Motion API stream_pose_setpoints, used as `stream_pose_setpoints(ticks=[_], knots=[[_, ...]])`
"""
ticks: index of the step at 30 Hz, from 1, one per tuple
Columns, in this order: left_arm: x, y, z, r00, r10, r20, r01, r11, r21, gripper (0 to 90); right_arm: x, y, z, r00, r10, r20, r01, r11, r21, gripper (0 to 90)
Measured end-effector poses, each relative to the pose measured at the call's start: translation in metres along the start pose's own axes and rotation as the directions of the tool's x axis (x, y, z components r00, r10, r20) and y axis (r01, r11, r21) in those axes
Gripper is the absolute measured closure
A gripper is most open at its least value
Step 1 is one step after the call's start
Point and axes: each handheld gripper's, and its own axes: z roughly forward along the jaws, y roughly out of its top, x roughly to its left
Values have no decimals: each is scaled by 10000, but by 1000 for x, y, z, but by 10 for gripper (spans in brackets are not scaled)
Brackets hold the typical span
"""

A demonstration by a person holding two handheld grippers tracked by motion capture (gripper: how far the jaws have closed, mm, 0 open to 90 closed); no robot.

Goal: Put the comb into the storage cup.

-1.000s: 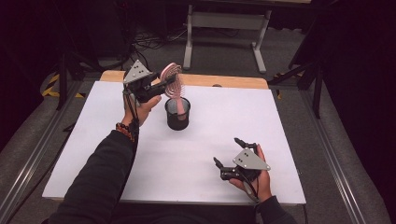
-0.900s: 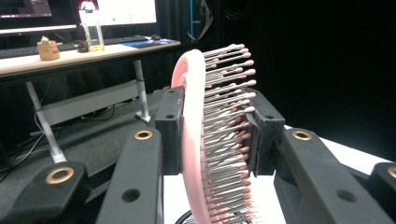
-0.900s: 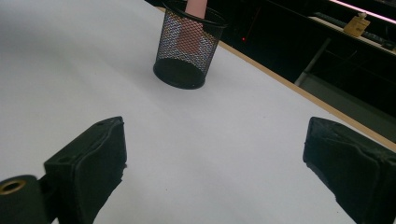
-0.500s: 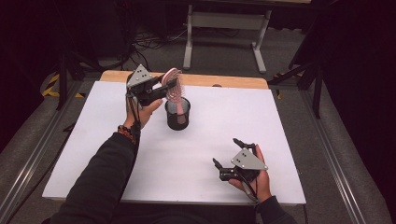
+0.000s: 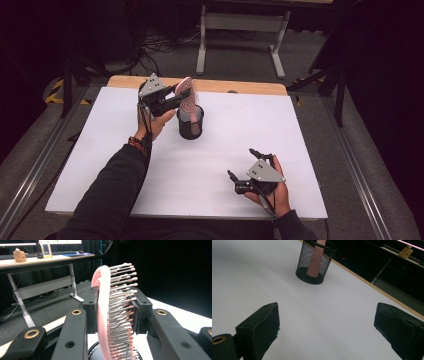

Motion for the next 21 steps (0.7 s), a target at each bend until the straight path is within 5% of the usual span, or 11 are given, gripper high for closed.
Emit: stream_pose_setpoints(ticks=[21], knots=[[0,-9,5,9997,-238,-31,238,9997,-93,637,1,0,1,9999,-95,-59,96,9999,133,71]])
